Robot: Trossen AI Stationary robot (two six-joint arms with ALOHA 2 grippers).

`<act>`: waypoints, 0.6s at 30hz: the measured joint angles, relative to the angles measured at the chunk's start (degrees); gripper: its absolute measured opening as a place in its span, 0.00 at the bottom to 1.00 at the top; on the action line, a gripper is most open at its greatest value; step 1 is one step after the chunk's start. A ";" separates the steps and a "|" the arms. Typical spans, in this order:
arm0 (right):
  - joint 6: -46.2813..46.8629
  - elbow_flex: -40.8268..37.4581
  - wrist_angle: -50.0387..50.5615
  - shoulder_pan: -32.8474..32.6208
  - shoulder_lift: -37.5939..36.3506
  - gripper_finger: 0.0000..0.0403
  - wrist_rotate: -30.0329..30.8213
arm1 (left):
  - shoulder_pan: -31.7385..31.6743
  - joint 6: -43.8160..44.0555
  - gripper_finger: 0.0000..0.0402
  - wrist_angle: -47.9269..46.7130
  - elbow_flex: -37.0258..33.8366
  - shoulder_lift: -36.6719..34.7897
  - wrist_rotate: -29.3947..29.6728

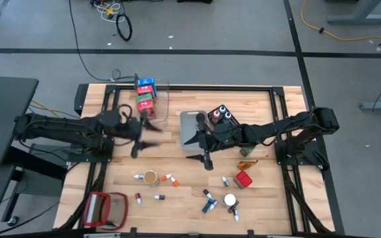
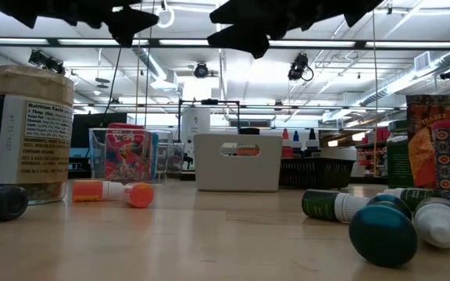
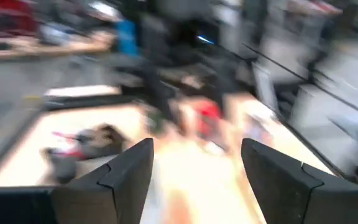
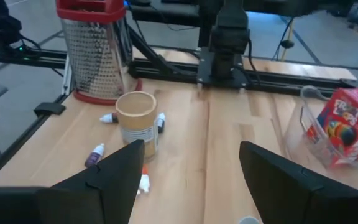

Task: Pick & Place Kitchen Items
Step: Put the gold seasoning bottle into the gray bin

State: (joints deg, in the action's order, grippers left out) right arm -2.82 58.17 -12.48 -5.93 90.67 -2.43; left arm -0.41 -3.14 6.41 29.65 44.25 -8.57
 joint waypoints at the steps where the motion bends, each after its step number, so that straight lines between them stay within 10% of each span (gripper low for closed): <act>1: 0.45 0.00 0.13 0.02 0.00 0.68 0.03 | 0.72 -1.24 0.63 -1.85 0.00 0.13 -2.23; 18: 0.40 0.00 0.65 0.11 0.07 0.68 3.65 | 16.70 2.81 0.63 -3.23 0.01 5.46 -2.74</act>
State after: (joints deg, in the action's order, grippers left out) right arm -2.42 58.17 -11.84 -5.83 90.74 1.22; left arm 16.29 -0.34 3.19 29.65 49.71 -11.31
